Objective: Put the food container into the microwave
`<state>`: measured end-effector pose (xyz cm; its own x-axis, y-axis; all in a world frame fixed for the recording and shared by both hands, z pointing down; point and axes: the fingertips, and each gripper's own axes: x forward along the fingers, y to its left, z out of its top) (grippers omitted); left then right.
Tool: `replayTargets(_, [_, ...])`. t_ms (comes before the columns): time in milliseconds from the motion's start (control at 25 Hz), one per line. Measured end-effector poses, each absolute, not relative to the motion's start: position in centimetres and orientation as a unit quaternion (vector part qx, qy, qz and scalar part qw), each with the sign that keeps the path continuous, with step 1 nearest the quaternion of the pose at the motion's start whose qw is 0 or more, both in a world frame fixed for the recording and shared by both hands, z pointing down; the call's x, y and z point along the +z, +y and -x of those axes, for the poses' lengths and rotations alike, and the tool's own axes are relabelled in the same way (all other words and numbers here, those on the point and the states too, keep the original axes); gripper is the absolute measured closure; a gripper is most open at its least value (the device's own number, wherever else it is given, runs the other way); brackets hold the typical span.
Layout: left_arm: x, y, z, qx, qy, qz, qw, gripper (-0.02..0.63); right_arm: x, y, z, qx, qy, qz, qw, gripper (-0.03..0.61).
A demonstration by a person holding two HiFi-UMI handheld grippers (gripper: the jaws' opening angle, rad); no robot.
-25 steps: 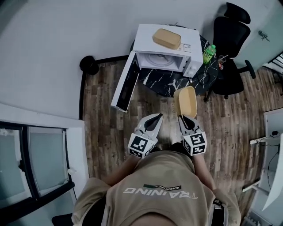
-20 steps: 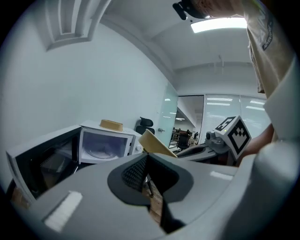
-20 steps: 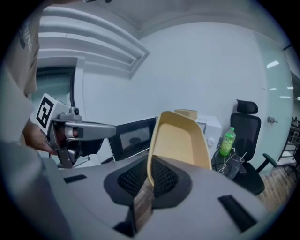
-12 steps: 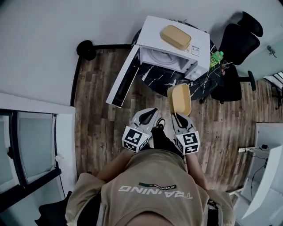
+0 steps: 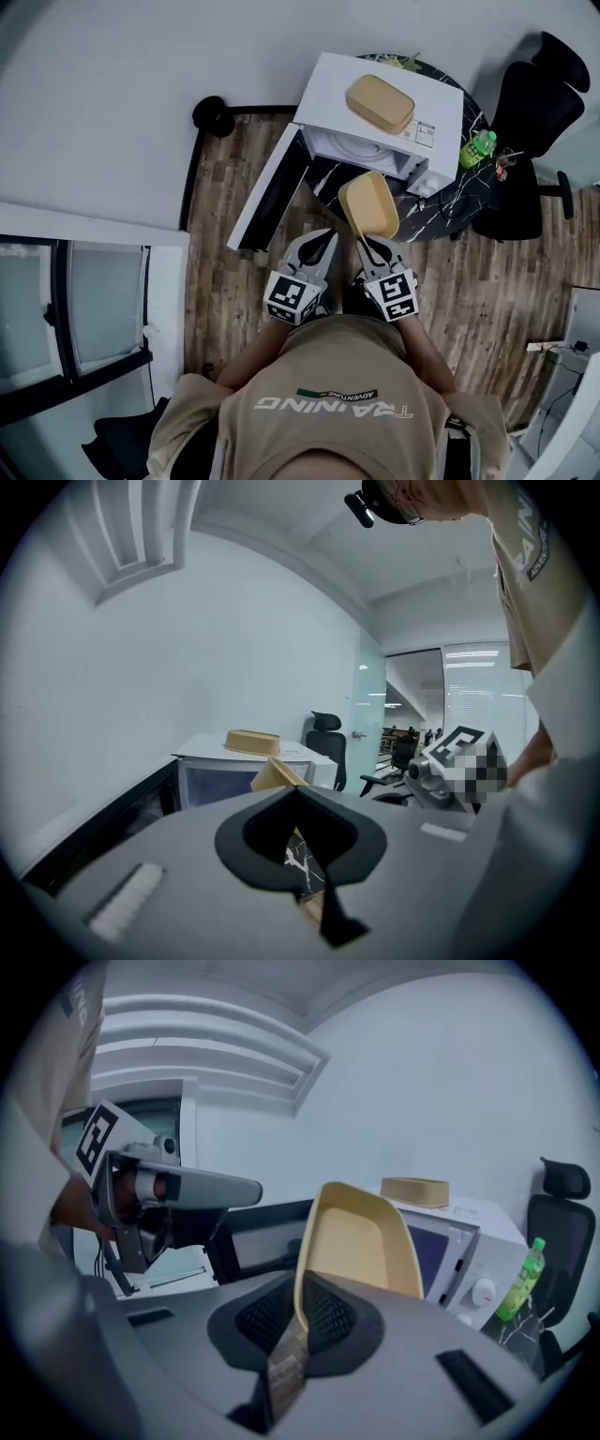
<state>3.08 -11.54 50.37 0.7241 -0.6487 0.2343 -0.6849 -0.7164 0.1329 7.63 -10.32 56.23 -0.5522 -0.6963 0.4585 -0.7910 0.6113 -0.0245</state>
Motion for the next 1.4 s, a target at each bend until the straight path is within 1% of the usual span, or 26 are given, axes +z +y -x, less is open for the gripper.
replayTargets(160, [50.1, -14.1, -2.5, 0.102, -0.405, -0.903, 0.100, 0.611, 57.1, -12.4, -8.3, 0.124, -0.887, -0.397, 0.201, 0.554])
replayTargets(320, [50.6, -15.5, -2.5, 0.121, -0.432, -0.888, 0.106, 0.611, 58.8, -14.6, -9.7, 0.085, -0.892, -0.370, 0.244, 0.554])
replayTargets(520, [51.4, -16.3, -3.8, 0.137, -0.435, -0.883, 0.113, 0.611, 60.2, -16.1, -10.6, 0.098, -0.899, -0.348, 0.246, 0.554])
replayTargets(920, [52.2, -18.7, -4.3, 0.133, -0.406, -0.896, 0.119, 0.611, 62.7, -17.7, -9.2, 0.123, -0.893, -0.345, 0.261, 0.554])
replayTargets(1160, [51.4, -21.8, -4.1, 0.103, -0.370, -0.917, 0.107, 0.611, 62.7, -19.1, -8.7, 0.185, -0.866, -0.393, 0.246, 0.554])
replayTargets(1400, [52.0, -24.9, -2.7, 0.090, -0.338, -0.931, 0.105, 0.611, 62.9, -21.6, -7.1, 0.173, -0.848, -0.414, 0.282, 0.554])
